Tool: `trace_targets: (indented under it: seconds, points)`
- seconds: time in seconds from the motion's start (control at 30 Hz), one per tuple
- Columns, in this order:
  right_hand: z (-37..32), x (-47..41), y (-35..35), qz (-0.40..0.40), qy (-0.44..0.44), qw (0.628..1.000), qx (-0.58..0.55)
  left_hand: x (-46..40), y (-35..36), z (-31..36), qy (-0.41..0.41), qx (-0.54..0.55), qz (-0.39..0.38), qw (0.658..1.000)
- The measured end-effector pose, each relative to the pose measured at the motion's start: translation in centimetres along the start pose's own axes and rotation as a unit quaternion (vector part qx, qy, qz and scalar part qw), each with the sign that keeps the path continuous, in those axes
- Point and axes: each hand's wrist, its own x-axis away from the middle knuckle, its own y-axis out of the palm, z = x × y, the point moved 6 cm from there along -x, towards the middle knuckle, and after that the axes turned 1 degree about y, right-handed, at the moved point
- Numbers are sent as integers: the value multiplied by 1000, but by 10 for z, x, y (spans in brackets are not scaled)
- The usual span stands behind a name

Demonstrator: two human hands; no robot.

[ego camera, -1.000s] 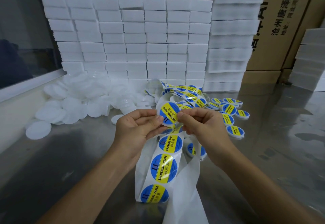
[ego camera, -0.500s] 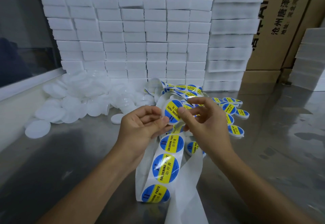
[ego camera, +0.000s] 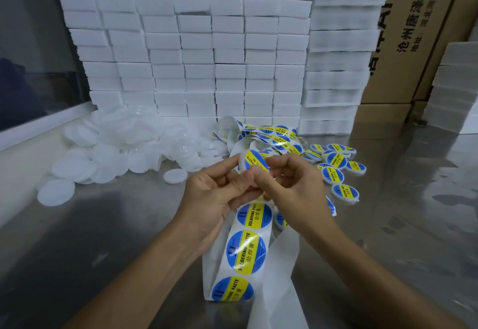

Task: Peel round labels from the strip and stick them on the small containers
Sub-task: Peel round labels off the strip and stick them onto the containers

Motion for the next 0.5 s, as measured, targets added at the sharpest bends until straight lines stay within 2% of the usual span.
trace_targets:
  seconds: [0.13, 0.3, 0.43, 0.5]
  points:
    - [0, -5, -9, 25, -12, 1000, 4, 3, 4, -3, -3, -30, -24, 999]
    - [-7, 0, -2, -16, -52, 997, 47, 3, 1, -6, 12, -66, -10, 998]
    - [-9, -2, -11, 23, -54, 997, 50, 5, 1, -11, 8, -136, -45, 990]
    - [-11, -2, -11, 18, -72, 995, 65, 3, -2, -12, 6, -163, -32, 986]
